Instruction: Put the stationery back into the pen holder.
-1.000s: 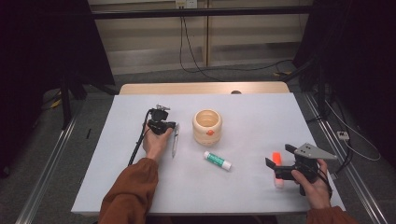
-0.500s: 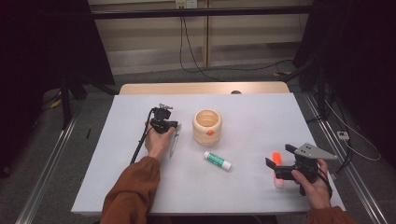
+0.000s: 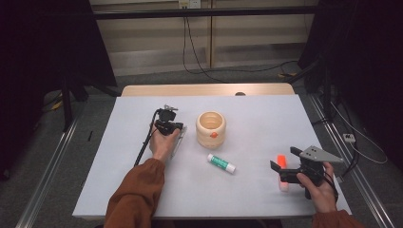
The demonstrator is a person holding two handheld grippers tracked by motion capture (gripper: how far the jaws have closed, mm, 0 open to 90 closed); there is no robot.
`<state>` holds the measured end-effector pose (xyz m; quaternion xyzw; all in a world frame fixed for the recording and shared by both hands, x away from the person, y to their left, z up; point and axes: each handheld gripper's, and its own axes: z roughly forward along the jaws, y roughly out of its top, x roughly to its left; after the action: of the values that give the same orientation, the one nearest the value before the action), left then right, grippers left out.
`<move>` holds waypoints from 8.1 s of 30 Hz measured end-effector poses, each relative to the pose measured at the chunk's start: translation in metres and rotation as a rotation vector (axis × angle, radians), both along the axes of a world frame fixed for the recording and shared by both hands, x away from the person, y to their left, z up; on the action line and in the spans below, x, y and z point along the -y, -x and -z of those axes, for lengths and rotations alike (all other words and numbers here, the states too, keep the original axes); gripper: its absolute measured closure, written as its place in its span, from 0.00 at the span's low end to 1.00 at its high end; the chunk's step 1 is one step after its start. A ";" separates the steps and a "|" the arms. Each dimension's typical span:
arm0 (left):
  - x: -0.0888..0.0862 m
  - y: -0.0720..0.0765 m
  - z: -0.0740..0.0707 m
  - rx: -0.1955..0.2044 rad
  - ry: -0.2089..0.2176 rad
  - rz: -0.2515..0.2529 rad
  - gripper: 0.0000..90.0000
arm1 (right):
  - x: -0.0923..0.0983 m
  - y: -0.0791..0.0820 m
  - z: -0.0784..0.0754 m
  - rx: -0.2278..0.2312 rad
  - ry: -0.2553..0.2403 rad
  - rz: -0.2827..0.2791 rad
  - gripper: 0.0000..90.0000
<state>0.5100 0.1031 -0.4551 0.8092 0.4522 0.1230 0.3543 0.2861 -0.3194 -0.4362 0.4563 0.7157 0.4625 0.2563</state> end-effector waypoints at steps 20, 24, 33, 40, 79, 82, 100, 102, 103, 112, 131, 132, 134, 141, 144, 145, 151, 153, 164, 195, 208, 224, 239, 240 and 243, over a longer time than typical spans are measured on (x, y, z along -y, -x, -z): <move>-0.038 0.018 -0.035 0.052 0.063 -0.059 0.24 | 0.001 0.001 0.000 0.002 0.001 0.003 0.05; -0.047 0.027 -0.041 0.031 0.070 -0.036 0.15 | 0.000 0.001 0.000 0.002 0.000 0.003 0.05; -0.057 0.059 -0.053 0.031 0.029 -0.001 0.09 | 0.000 0.001 -0.001 0.003 -0.001 0.005 0.05; -0.066 0.073 -0.051 0.011 0.052 -0.022 0.07 | 0.000 0.001 0.000 0.001 0.003 0.005 0.05; -0.010 0.067 -0.023 -0.198 -0.155 0.031 0.73 | -0.001 0.000 0.000 -0.004 0.003 0.000 0.05; -0.010 0.067 -0.022 -0.194 -0.172 0.028 0.80 | 0.000 0.000 0.000 -0.003 0.005 -0.002 0.05; -0.012 0.063 -0.024 -0.244 -0.147 0.038 0.89 | 0.000 0.001 0.000 0.001 0.003 -0.001 0.05; -0.014 0.063 -0.024 -0.234 -0.147 0.040 0.89 | 0.000 0.001 0.000 0.001 0.003 -0.002 0.05; -0.015 0.063 -0.024 -0.233 -0.145 0.048 0.89 | 0.000 0.001 0.000 0.002 0.004 -0.004 0.05; -0.032 0.065 -0.032 -0.201 -0.118 0.051 0.89 | 0.000 0.000 0.000 0.001 0.003 -0.002 0.05; -0.060 0.094 -0.066 -0.044 -0.021 0.118 0.89 | -0.002 0.000 0.000 -0.001 0.000 -0.009 0.05; -0.060 0.096 -0.068 -0.044 -0.008 0.125 0.89 | -0.002 0.000 0.000 -0.002 -0.001 -0.009 0.05; -0.060 0.099 -0.072 -0.033 -0.009 0.136 0.89 | -0.003 0.000 0.000 0.004 0.004 -0.013 0.05; -0.063 0.115 -0.087 -0.008 0.007 0.199 0.89 | -0.009 0.000 -0.001 0.019 0.016 -0.062 0.05; -0.064 0.124 -0.093 -0.001 0.019 0.224 0.89 | -0.013 0.000 -0.003 0.032 0.018 -0.089 0.05; -0.064 0.127 -0.095 0.003 0.017 0.239 0.89 | -0.015 0.000 -0.004 0.038 0.018 -0.097 0.05; -0.060 0.145 -0.103 0.031 0.027 0.288 0.89 | -0.029 0.002 -0.008 0.048 0.027 -0.157 0.05; -0.058 0.149 -0.105 0.037 0.035 0.308 0.89 | -0.032 0.002 -0.010 0.056 0.035 -0.169 0.05; -0.039 0.168 -0.115 0.037 0.042 0.417 0.89 | -0.059 0.003 -0.019 0.083 0.102 -0.259 0.04; 0.045 0.165 -0.094 -0.157 -0.106 0.686 0.89 | -0.127 0.019 -0.025 0.269 0.507 -0.454 0.16; 0.071 0.159 -0.089 -0.232 -0.148 0.732 0.89 | -0.148 0.026 -0.016 0.359 0.696 -0.492 0.28; 0.083 0.159 -0.088 -0.234 -0.180 0.761 0.89 | -0.172 0.033 -0.007 0.512 0.980 -0.590 0.62; 0.083 0.160 -0.084 -0.244 -0.155 0.760 0.89 | -0.175 0.036 -0.003 0.508 1.045 -0.607 0.89; 0.083 0.160 -0.084 -0.236 -0.156 0.765 0.89 | -0.174 0.037 -0.003 0.497 1.043 -0.606 0.89; 0.081 0.160 -0.083 -0.239 -0.139 0.763 0.89 | -0.174 0.037 -0.003 0.515 1.044 -0.616 0.89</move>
<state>0.3496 0.0222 -0.3718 0.9495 0.1482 -0.0819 0.2641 0.2490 -0.1453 -0.4327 -0.0791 0.8597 0.2010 0.4628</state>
